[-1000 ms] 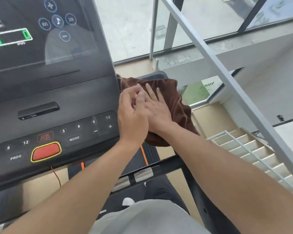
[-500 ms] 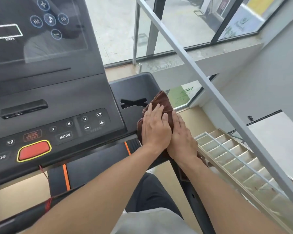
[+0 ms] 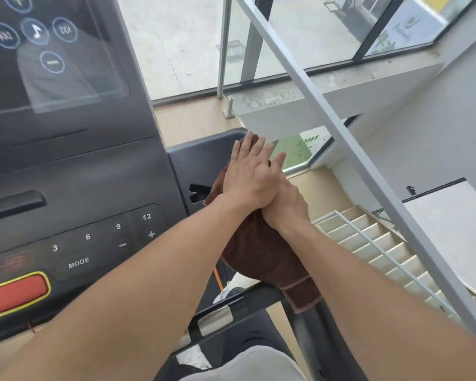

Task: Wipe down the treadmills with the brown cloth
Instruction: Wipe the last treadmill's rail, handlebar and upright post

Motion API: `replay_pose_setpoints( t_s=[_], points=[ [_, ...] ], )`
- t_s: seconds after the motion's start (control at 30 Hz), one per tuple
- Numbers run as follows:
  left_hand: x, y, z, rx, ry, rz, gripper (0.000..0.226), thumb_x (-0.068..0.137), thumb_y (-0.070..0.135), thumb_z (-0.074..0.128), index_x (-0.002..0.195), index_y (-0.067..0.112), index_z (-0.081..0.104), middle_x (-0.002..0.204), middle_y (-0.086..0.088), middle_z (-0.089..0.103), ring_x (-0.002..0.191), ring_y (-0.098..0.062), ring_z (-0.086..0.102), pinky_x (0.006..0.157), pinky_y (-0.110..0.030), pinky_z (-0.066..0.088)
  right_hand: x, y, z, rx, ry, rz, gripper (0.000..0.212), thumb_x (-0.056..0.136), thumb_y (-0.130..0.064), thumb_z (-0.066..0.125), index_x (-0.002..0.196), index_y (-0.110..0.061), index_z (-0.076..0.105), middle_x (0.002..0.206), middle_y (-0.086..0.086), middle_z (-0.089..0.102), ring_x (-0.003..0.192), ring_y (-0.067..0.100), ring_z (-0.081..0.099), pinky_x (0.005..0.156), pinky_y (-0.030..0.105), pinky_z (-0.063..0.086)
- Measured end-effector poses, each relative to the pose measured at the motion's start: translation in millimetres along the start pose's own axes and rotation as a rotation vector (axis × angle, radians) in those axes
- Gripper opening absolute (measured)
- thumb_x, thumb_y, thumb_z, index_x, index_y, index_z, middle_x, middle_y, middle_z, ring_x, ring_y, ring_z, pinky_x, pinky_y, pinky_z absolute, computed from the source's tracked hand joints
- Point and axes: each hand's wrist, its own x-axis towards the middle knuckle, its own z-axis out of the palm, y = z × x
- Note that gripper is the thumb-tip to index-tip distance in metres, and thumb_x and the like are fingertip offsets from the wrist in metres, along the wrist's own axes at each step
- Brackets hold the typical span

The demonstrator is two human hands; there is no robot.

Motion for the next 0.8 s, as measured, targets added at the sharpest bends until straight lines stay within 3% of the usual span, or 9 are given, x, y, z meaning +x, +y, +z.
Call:
replay_pose_setpoints(
  t_s=[0.1,0.2,0.3,0.43,0.5,0.57,0.63,0.67,0.8],
  points=[
    [33,-8,-20,0.087,-0.054,-0.019,0.065,0.107,0.054,0.014,0.160,0.018,0.026,0.169,0.001,0.019,0.158,-0.017,-0.002,0.126,-0.040,-0.010,31,-7,0,0.137,-0.047,0.019,0.043,0.105,-0.036,0.028,0.139,-0.022,0.050,0.128,0.014,0.065,0.117,0.040,0.059,0.087,0.043,0.041],
    [69,-24,-48,0.186,-0.156,0.002,0.053,0.109,0.036,0.017,0.160,0.024,0.022,0.168,-0.005,0.023,0.154,-0.035,0.016,0.125,-0.055,0.005,63,-20,2,0.215,-0.052,0.011,0.055,0.108,-0.042,0.015,0.136,-0.019,0.057,0.134,0.015,0.062,0.123,0.039,0.055,0.099,0.046,0.041],
    [88,-31,-68,0.085,-0.184,-0.090,0.054,0.110,0.022,0.016,0.163,0.022,0.008,0.169,-0.009,0.015,0.152,-0.049,0.009,0.122,-0.061,0.009,87,-37,1,0.188,-0.010,0.013,0.058,0.108,-0.044,0.017,0.135,-0.015,0.059,0.132,0.018,0.064,0.123,0.040,0.056,0.100,0.047,0.041],
    [78,-33,-79,-0.077,0.049,-0.101,0.052,0.110,0.019,0.034,0.160,0.012,0.022,0.165,-0.012,0.026,0.153,-0.037,0.017,0.125,-0.047,0.015,107,-71,1,0.007,0.037,-0.152,0.047,0.103,-0.042,0.024,0.128,-0.026,0.061,0.121,0.009,0.065,0.111,0.037,0.060,0.081,0.044,0.037],
    [62,-27,-85,-0.316,0.163,-0.131,0.049,0.110,0.036,0.037,0.154,0.016,0.037,0.156,-0.002,0.039,0.152,-0.026,0.024,0.124,-0.040,0.019,104,-86,4,-0.162,0.031,-0.315,0.040,0.100,-0.035,0.029,0.122,-0.023,0.061,0.117,0.006,0.061,0.110,0.035,0.055,0.081,0.044,0.036],
    [48,-21,-93,-0.476,0.265,-0.148,0.051,0.109,0.048,0.029,0.150,0.019,0.042,0.150,0.006,0.046,0.146,-0.012,0.033,0.118,-0.021,0.023,96,-97,9,-0.299,0.016,-0.434,0.041,0.100,-0.034,0.030,0.123,-0.022,0.062,0.120,0.004,0.062,0.117,0.033,0.050,0.097,0.049,0.038],
    [36,-17,-99,-0.452,0.309,-0.130,0.053,0.109,0.049,0.028,0.150,0.019,0.042,0.152,0.006,0.047,0.133,-0.001,0.039,0.096,0.003,0.024,86,-103,19,-0.367,0.012,-0.518,0.046,0.101,-0.038,0.029,0.132,-0.024,0.060,0.131,0.002,0.063,0.130,0.031,0.045,0.115,0.056,0.024],
    [29,-16,-100,-0.436,0.325,-0.118,0.053,0.109,0.049,0.028,0.150,0.019,0.042,0.152,0.006,0.047,0.130,0.001,0.040,0.088,0.009,0.022,80,-105,26,-0.365,0.009,-0.559,0.050,0.102,-0.040,0.029,0.141,-0.025,0.056,0.139,0.001,0.060,0.138,0.030,0.041,0.120,0.057,0.014],
    [5,-13,-104,-0.431,0.389,-0.099,0.050,0.109,0.049,0.028,0.145,0.021,0.051,0.137,0.015,0.054,0.120,0.006,0.044,0.084,0.007,0.025,51,-100,36,-0.314,-0.047,-0.682,0.059,0.105,-0.039,0.022,0.162,-0.023,0.025,0.166,0.001,0.029,0.157,0.028,0.008,0.125,0.054,-0.004]
  ],
)
